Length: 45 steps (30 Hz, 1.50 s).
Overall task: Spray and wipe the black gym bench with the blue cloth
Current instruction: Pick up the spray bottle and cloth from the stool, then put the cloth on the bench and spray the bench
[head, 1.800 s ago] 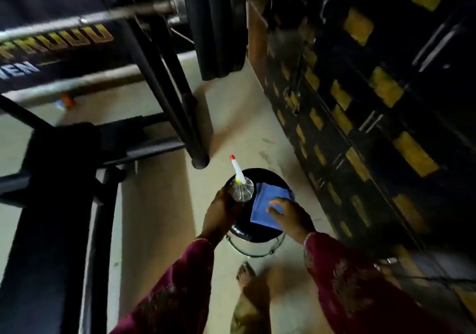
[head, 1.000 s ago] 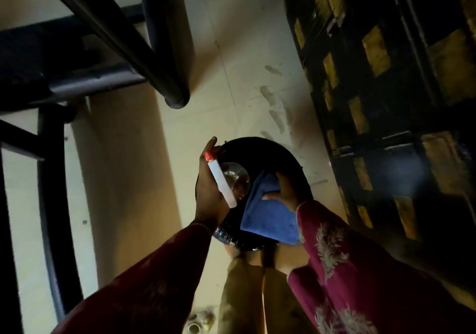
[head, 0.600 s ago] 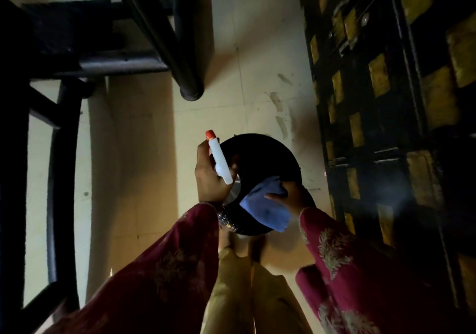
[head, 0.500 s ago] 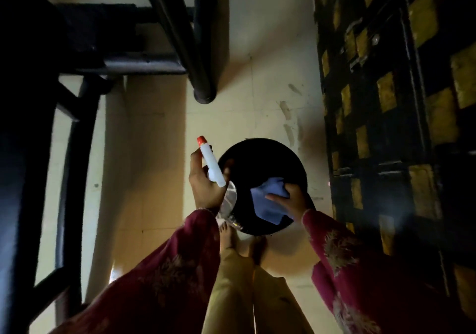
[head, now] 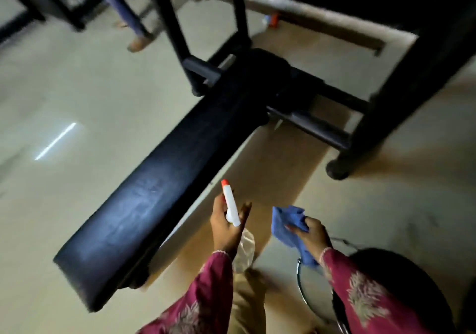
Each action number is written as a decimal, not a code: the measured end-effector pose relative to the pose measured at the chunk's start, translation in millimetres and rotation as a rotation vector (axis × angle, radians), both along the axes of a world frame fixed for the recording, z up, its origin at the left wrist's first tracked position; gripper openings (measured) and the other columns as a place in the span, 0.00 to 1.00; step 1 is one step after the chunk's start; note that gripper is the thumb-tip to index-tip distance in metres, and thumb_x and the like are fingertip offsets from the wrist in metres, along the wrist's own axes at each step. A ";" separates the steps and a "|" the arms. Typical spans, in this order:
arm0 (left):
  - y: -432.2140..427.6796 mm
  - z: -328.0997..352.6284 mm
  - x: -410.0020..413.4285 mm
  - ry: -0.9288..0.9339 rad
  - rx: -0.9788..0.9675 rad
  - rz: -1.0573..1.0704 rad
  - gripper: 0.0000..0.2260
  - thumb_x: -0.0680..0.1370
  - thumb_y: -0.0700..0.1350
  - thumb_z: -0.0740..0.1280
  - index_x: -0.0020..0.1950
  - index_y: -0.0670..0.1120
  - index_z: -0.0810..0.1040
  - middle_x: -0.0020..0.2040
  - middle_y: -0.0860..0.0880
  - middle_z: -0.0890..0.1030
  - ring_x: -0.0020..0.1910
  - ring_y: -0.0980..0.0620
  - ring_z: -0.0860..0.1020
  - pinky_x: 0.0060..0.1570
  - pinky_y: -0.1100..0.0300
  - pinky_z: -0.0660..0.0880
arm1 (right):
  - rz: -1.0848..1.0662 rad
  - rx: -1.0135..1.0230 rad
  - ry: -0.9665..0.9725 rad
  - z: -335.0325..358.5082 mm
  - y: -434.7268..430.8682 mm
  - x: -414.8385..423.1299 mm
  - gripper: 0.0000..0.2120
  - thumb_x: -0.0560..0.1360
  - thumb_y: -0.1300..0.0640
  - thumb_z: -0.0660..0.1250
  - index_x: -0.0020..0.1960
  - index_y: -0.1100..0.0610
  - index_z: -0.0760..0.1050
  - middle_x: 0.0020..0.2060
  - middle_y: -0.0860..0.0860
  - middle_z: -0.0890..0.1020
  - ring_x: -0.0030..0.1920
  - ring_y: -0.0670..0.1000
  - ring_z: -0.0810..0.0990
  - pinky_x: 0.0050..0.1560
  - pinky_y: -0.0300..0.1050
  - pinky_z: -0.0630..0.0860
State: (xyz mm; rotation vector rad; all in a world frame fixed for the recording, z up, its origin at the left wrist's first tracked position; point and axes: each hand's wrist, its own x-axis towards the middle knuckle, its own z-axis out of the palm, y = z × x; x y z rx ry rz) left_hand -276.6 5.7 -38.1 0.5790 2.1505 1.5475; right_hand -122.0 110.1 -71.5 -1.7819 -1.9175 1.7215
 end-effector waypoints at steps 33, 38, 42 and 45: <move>48.2 -122.0 -350.8 0.099 -0.070 0.627 0.20 0.70 0.58 0.69 0.57 0.51 0.72 0.49 0.45 0.79 0.43 0.37 0.78 0.45 0.40 0.77 | 0.451 -0.012 0.178 -163.7 174.4 -480.5 0.10 0.73 0.66 0.67 0.49 0.72 0.74 0.40 0.57 0.76 0.33 0.42 0.74 0.33 0.28 0.71; 74.9 -121.4 -346.9 0.103 -0.063 0.641 0.16 0.70 0.57 0.68 0.55 0.55 0.72 0.48 0.55 0.76 0.36 0.57 0.75 0.38 0.66 0.74 | 0.469 -0.058 0.164 -164.9 213.7 -478.8 0.10 0.73 0.65 0.67 0.50 0.70 0.75 0.42 0.57 0.78 0.36 0.43 0.76 0.34 0.28 0.73; 85.2 -126.6 -345.1 0.093 -0.086 0.672 0.19 0.71 0.56 0.68 0.56 0.48 0.72 0.49 0.52 0.76 0.40 0.49 0.74 0.39 0.64 0.74 | 0.569 -0.050 0.171 -165.1 224.0 -488.5 0.09 0.72 0.68 0.68 0.50 0.72 0.75 0.38 0.53 0.79 0.29 0.35 0.77 0.34 0.26 0.72; 87.1 -129.1 -344.2 0.092 -0.100 0.698 0.17 0.71 0.55 0.68 0.55 0.49 0.72 0.49 0.51 0.76 0.42 0.47 0.74 0.43 0.48 0.76 | 0.623 -0.008 0.160 -164.9 230.5 -496.8 0.09 0.71 0.66 0.69 0.48 0.71 0.76 0.40 0.56 0.79 0.34 0.42 0.76 0.34 0.27 0.72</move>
